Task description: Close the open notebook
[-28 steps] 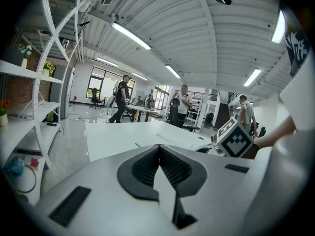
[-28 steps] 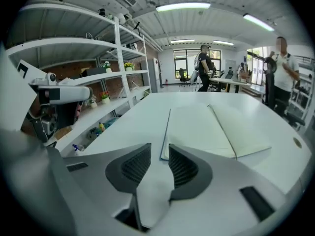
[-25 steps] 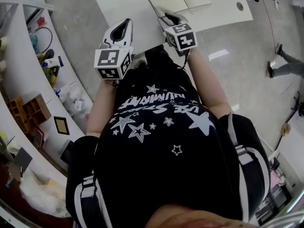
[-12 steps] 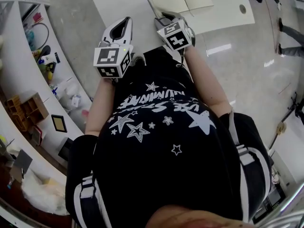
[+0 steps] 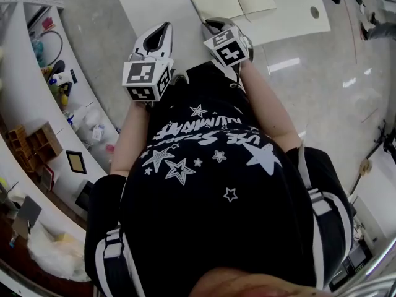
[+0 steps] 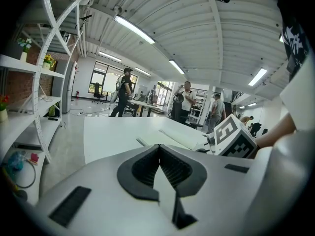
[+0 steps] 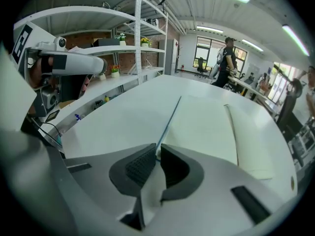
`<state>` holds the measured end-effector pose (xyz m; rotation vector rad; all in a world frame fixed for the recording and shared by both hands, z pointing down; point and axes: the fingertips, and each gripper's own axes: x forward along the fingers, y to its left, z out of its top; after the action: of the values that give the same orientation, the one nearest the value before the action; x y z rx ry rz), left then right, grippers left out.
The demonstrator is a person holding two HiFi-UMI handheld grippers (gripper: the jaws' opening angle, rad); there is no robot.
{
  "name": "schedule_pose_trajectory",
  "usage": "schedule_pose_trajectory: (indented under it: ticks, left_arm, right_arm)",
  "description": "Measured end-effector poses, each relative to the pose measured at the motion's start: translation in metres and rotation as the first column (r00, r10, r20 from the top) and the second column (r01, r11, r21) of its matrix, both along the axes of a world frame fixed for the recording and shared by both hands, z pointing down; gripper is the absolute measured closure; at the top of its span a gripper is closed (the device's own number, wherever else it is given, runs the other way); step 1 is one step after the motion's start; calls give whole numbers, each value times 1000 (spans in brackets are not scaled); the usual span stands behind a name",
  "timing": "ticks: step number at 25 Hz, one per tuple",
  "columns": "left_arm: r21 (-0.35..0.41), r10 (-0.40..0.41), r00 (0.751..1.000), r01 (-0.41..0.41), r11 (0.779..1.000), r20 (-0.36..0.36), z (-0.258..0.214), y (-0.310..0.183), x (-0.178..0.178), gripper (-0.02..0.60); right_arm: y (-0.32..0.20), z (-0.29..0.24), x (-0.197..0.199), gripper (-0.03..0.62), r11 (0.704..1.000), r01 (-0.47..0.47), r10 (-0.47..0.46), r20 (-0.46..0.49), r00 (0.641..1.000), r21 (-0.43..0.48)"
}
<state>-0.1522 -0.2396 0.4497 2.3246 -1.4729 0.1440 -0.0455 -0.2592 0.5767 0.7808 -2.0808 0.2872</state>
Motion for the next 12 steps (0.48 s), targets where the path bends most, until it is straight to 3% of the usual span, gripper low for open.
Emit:
schedule_pose_trajectory:
  ticks: [12]
  left_arm:
    - [36,16,1000,-16,999,6,-9,18,-2,569]
  right_arm:
    - [2,-25,-1,580,997,-47,44,49,998,67]
